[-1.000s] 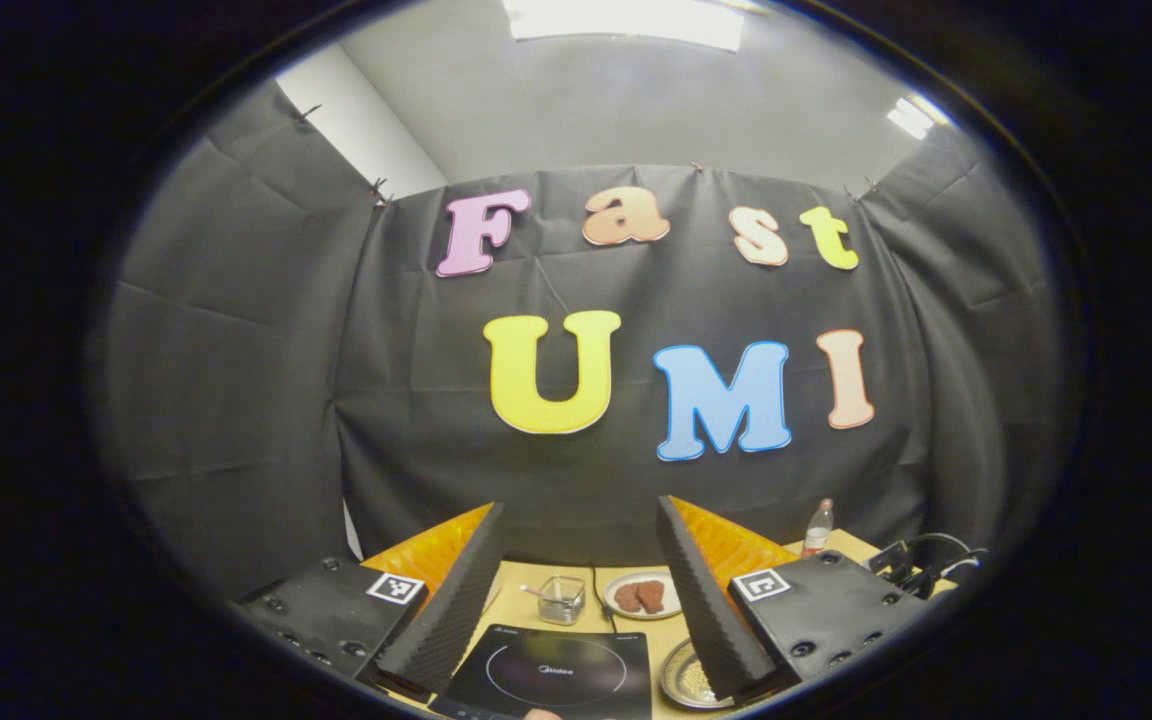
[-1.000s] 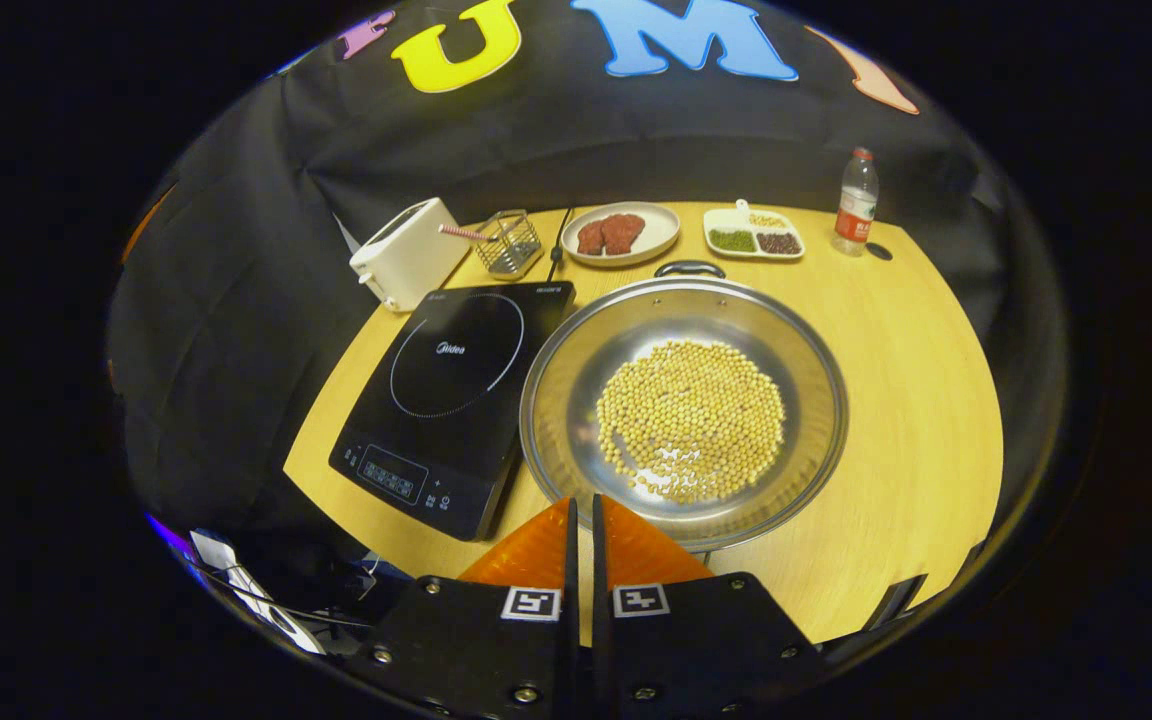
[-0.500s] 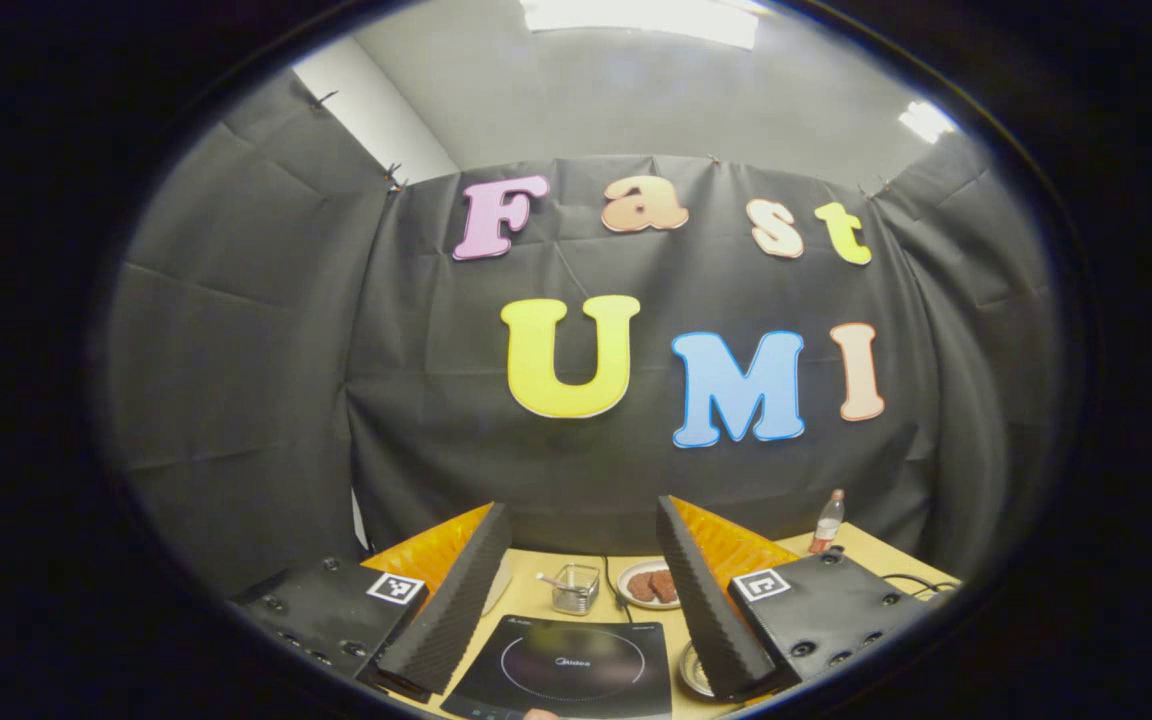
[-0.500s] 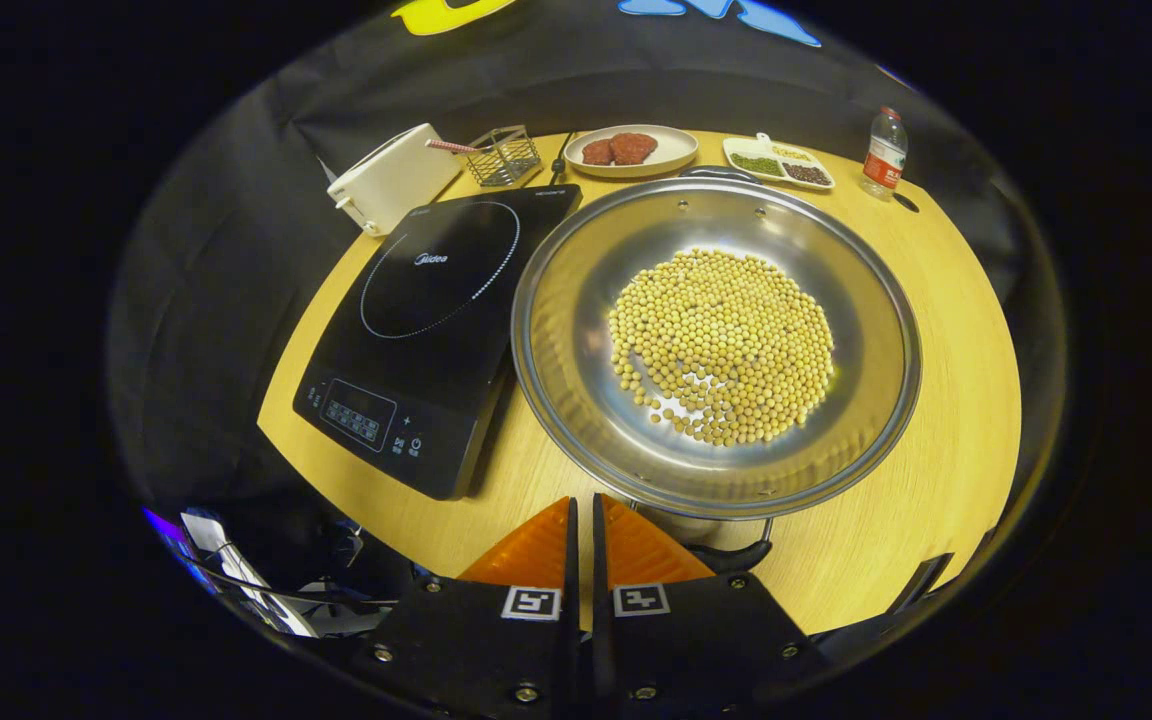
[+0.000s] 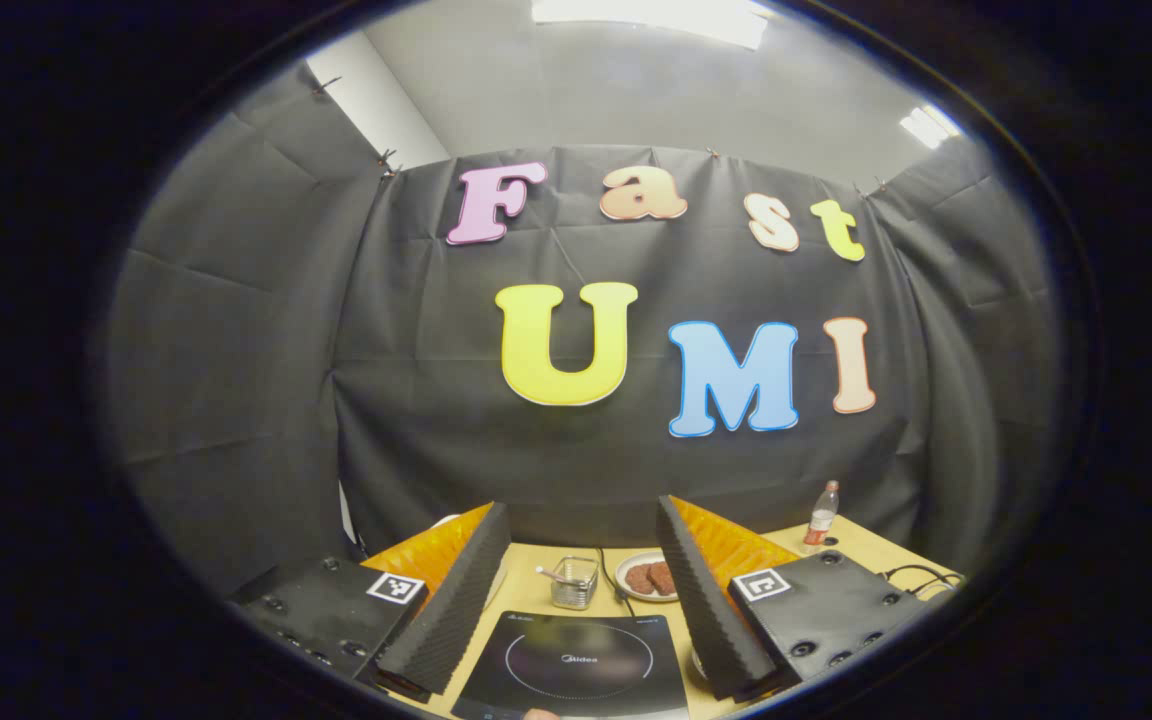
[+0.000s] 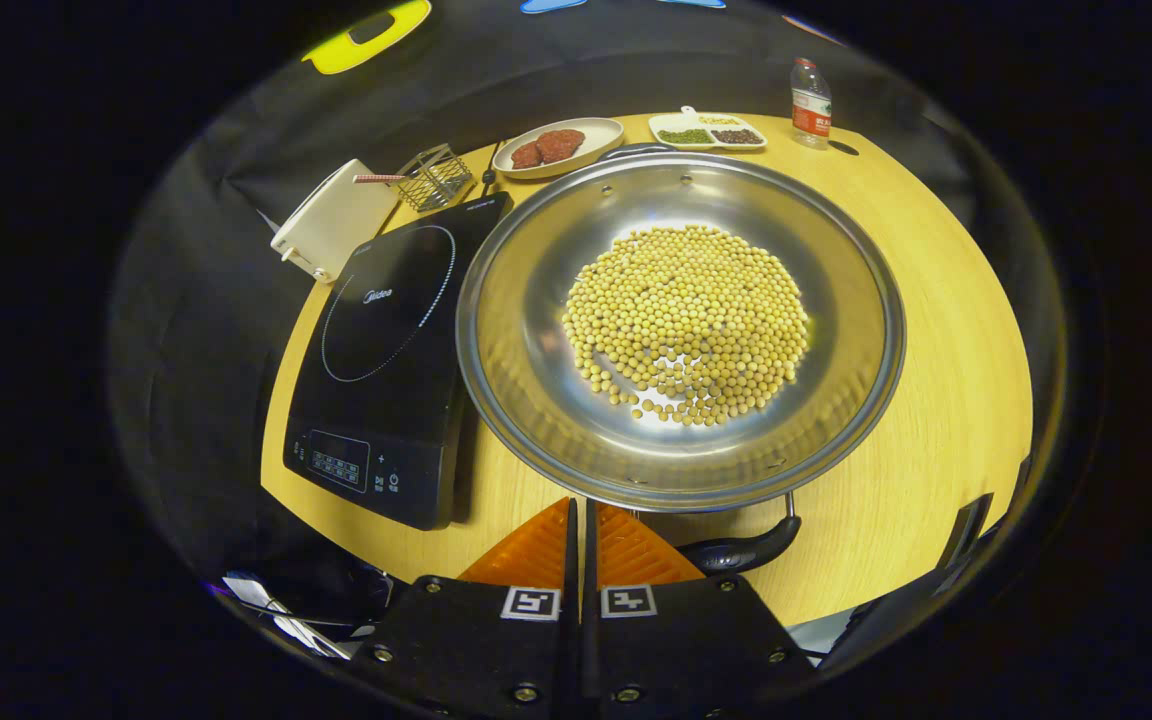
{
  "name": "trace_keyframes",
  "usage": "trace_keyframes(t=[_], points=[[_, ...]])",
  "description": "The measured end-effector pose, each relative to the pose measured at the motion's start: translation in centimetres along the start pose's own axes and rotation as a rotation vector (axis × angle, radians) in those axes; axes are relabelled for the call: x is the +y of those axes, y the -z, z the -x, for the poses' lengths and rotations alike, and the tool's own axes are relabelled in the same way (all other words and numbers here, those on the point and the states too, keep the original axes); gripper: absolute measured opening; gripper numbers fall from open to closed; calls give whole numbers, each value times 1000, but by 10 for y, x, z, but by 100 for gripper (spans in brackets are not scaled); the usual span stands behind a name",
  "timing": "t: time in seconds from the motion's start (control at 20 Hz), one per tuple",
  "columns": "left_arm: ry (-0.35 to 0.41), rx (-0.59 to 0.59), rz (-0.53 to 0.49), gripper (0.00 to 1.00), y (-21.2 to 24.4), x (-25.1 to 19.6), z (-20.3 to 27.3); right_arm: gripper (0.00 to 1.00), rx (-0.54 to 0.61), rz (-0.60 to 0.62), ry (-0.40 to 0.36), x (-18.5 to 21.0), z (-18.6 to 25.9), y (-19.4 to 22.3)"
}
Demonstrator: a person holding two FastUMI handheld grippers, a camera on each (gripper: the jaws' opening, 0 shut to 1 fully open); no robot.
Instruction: First push the handle of the pot to place it horizontally, then grasp the pot with both hands and set it on the induction cooktop.
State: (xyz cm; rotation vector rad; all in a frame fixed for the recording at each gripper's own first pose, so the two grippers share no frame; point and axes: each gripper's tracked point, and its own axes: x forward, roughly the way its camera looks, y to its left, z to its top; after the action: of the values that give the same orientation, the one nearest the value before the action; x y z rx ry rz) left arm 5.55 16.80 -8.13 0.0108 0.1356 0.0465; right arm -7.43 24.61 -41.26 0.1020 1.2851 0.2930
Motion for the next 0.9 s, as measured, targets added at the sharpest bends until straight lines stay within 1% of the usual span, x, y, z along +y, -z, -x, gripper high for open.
trace_keyframes(t=[0.15,0.2,0.35,0.5,0.6,0.65,0.7,0.8,0.85,0.9], points=[[15,11,12,98,3,-10,-5,1,-12,5,10,-11,3,0],[16,14,10,96,3,-14,-6,1,-14,-1,6,-15,5,0],[23,-3,12,98,-5,-34,-8,1,-20,-21,-11,-28,11,0],[-5,-31,16,96,-20,-42,-12,1,-5,7,-16,-49,17,-1],[-34,-50,-2,98,-29,-47,-15,1,9,23,-26,-62,20,-2],[-48,-55,-12,95,-31,-49,-16,1,16,24,-31,-69,21,-4],[-59,-58,-19,96,-35,-52,-18,1,23,26,-36,-74,21,-5],[-71,-60,-26,95,-37,-61,-19,1,34,34,-39,-86,22,-8],[-73,-59,-28,97,-37,-67,-20,1,43,41,-38,-93,21,-8],[-75,-55,-31,96,-37,-72,-22,1,47,45,-34,-99,22,-9]])
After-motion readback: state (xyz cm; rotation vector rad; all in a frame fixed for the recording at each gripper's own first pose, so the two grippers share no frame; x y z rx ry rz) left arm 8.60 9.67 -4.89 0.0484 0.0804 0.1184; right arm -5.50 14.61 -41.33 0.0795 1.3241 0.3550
